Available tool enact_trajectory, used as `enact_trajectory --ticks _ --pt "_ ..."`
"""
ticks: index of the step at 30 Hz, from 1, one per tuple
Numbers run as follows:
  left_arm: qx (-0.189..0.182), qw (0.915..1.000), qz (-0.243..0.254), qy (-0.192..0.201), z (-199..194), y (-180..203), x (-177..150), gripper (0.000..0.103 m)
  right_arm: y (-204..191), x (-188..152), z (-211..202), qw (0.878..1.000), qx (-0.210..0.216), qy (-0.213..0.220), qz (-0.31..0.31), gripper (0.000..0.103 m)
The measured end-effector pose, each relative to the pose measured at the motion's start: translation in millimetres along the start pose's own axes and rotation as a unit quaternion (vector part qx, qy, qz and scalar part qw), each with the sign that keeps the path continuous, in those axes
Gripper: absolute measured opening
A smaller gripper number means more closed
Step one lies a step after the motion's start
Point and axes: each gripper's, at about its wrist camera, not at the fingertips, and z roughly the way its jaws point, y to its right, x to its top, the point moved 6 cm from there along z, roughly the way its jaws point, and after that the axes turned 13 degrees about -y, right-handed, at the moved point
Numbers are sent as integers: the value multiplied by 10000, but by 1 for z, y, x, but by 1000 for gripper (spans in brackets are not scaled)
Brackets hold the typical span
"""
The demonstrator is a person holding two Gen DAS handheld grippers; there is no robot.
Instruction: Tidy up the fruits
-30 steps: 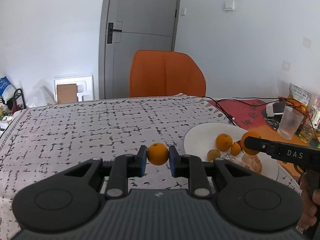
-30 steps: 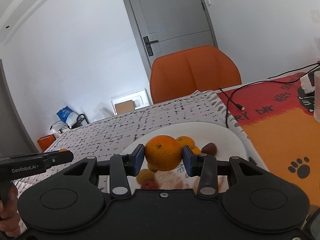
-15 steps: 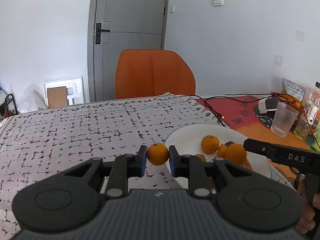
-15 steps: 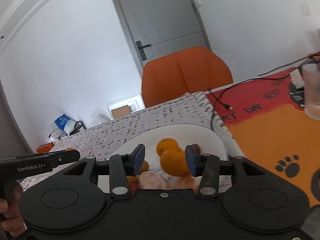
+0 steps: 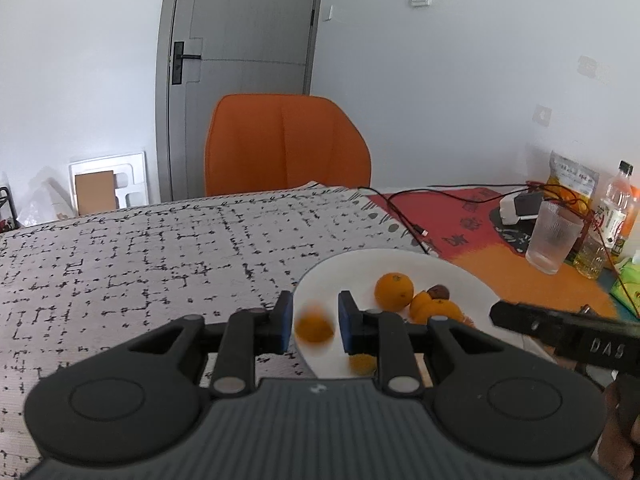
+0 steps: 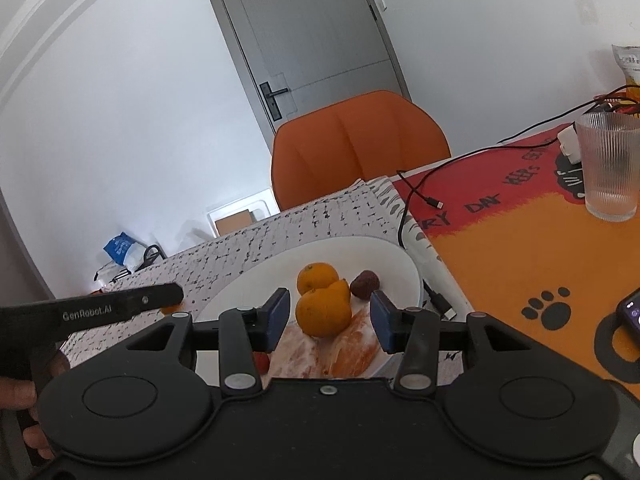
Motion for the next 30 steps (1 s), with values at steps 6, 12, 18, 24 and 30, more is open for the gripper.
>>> enact_trajectory --ticks 6,12,18,24,30 --pt "-2 9999 -74 -81 -3 -5 -5 26 -5 -2 1 10000 20 -38 -12 46" --pt "143 9996 -199 -122 -11 -19 -11 38 -14 -4 1 9999 94 -72 -46 48" --pt "257 9992 -288 -60 -25 -31 -16 57 -26 -7 1 9998 107 -109 -127 52" --pt "386 9984 -406 -47 -39 -45 -22 70 -36 -9 -2 9997 116 -100 -168 59" --pt "504 9975 -499 10 -55 -55 -28 84 -48 -11 -6 9994 186 -117 -269 70"
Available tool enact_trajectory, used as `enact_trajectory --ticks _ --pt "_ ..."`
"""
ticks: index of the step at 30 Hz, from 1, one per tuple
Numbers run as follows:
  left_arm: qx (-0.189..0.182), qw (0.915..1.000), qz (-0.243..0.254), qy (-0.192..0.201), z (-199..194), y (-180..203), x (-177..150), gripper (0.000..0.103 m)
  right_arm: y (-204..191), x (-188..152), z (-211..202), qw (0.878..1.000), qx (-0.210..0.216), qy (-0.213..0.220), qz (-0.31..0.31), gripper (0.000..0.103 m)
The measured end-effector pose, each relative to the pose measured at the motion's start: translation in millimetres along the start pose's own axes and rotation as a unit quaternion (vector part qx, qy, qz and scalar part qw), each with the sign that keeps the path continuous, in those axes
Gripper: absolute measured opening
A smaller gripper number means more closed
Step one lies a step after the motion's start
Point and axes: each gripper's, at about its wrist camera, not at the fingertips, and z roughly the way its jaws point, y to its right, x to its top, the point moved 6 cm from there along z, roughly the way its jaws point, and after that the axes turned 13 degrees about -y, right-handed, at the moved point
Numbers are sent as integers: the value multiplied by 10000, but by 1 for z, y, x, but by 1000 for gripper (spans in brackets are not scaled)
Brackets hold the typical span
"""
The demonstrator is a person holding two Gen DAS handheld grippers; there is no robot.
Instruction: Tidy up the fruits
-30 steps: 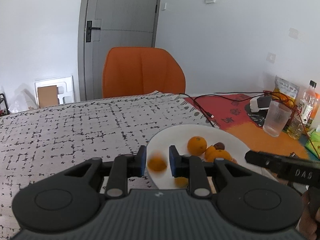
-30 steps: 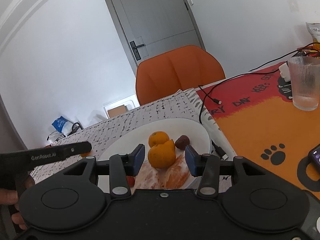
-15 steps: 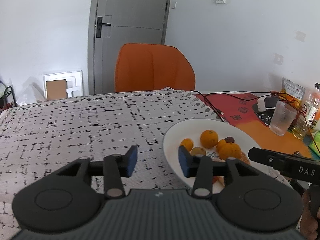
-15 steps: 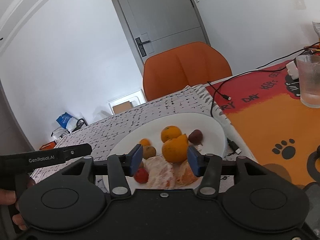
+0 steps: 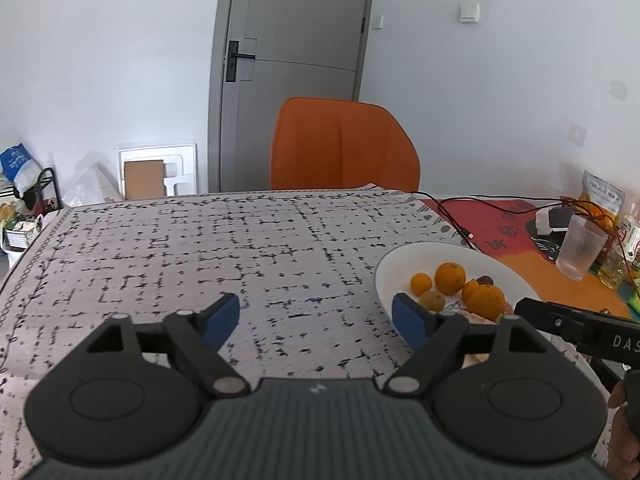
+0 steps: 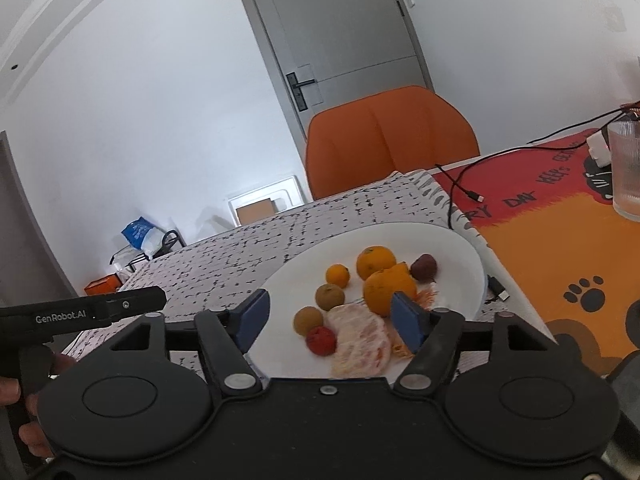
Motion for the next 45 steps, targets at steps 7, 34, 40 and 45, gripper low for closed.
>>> enact_trajectory --ticks 7,34,40,45 --pt "211 9996 -173 -48 -16 -18 -10 88 -14 -5 -7 10000 48 -19 -72 87" --pt "191 9972 -665 280 -103 -70 -40 103 -71 -21 -42 9986 210 -40 -478 103" --pt "301 9968 -661 319 -121 -76 -47 103 -81 -24 -52 9980 257 -21 -584 103" --pt "385 9959 -709 418 -135 -82 -55 102 -86 -31 -59 9979 319 -9 -571 103"
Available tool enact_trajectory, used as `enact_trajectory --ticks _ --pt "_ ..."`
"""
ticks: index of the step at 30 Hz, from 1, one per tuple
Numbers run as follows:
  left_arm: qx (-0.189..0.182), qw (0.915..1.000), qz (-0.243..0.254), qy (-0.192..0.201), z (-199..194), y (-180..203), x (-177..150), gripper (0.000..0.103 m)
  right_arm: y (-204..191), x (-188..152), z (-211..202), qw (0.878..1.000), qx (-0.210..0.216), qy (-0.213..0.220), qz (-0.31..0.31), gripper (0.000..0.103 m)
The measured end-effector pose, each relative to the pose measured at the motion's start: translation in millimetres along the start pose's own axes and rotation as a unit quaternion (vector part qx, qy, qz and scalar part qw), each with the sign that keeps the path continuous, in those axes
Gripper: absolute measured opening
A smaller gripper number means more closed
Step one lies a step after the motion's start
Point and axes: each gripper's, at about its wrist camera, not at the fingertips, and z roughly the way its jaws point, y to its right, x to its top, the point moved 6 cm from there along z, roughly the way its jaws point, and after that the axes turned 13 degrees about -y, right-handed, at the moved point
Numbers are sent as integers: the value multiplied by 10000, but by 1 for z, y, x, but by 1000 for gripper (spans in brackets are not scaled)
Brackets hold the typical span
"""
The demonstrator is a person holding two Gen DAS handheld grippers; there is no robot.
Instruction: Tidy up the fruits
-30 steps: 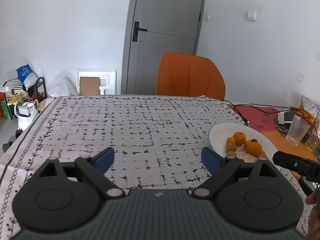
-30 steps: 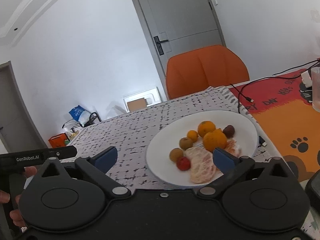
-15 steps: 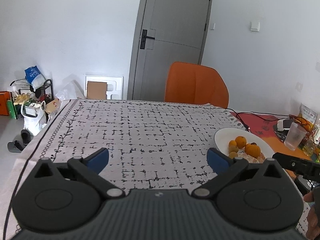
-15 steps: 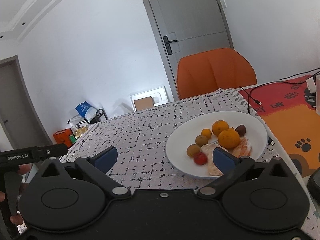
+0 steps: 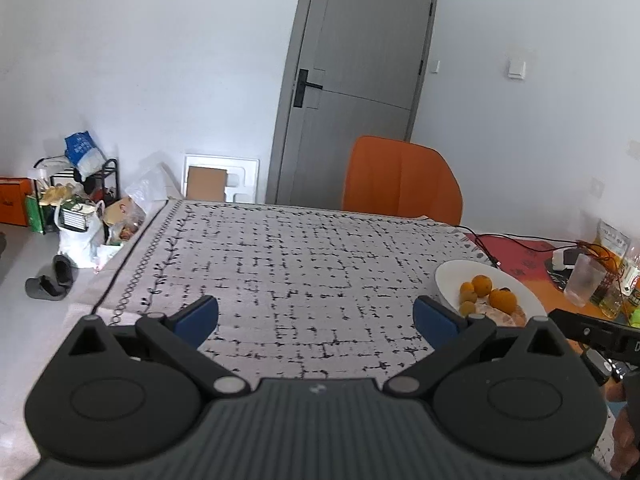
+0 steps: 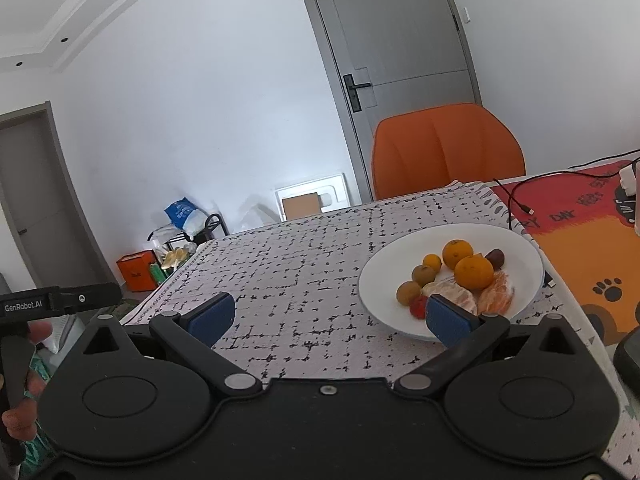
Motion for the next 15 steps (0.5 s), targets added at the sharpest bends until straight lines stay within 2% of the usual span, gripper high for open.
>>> enact_trajectory --ticks 8,10,13,15 --pt "222 9997 -66 65 -18 -11 -9 102 -8 -10 -8 10000 60 -50 39 103" --pt "200 9998 -67 -3 -20 -13 -12 103 -9 -11 -11 10000 18 -53 48 103" --pt "412 9992 -12 18 -25 -16 -15 103 -11 -14 -14 10000 -81 -52 24 103" --pt "419 9991 -41 -14 -26 -18 -18 103 -11 -15 -16 9998 -186 -72 25 103"
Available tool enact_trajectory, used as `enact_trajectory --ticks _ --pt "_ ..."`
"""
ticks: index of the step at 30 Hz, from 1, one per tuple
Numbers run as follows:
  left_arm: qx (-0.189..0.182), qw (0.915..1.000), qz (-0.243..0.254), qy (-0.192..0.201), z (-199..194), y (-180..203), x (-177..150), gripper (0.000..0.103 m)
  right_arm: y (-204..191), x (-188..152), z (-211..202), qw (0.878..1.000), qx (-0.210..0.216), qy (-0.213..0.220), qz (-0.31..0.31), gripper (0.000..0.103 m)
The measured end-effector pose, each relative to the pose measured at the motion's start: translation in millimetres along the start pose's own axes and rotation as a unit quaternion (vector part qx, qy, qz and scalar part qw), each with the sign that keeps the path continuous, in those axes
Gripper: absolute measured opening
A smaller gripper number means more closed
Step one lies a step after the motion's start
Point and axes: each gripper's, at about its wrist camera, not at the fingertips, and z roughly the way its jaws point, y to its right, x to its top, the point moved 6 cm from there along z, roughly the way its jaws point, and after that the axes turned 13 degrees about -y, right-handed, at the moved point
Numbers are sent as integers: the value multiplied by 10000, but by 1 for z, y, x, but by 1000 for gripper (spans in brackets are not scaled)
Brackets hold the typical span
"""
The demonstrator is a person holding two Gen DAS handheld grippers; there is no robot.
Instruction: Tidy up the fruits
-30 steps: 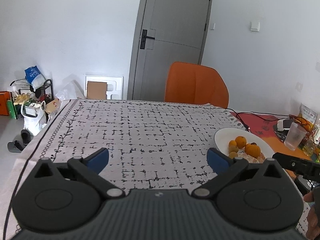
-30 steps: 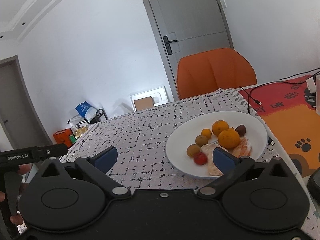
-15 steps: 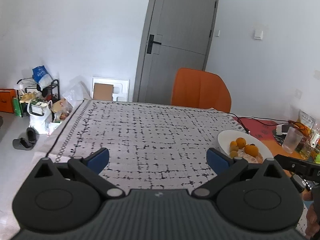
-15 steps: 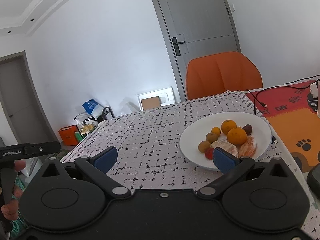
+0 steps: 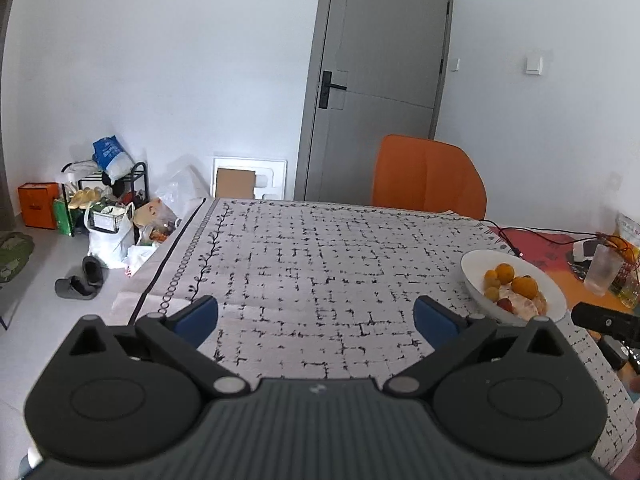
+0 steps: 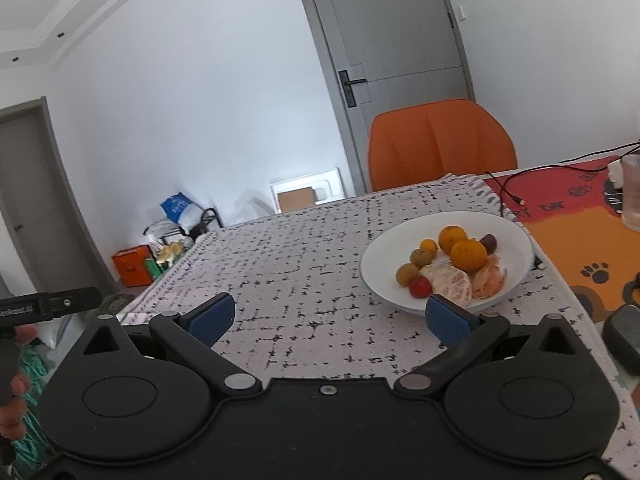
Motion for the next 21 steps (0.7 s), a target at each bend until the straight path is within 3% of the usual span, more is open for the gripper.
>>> enact_trajectory --ticks 21 --pt "169 9995 203 -187 4 7 -16 103 -11 -11 4 9996 -132 -179 -179 103"
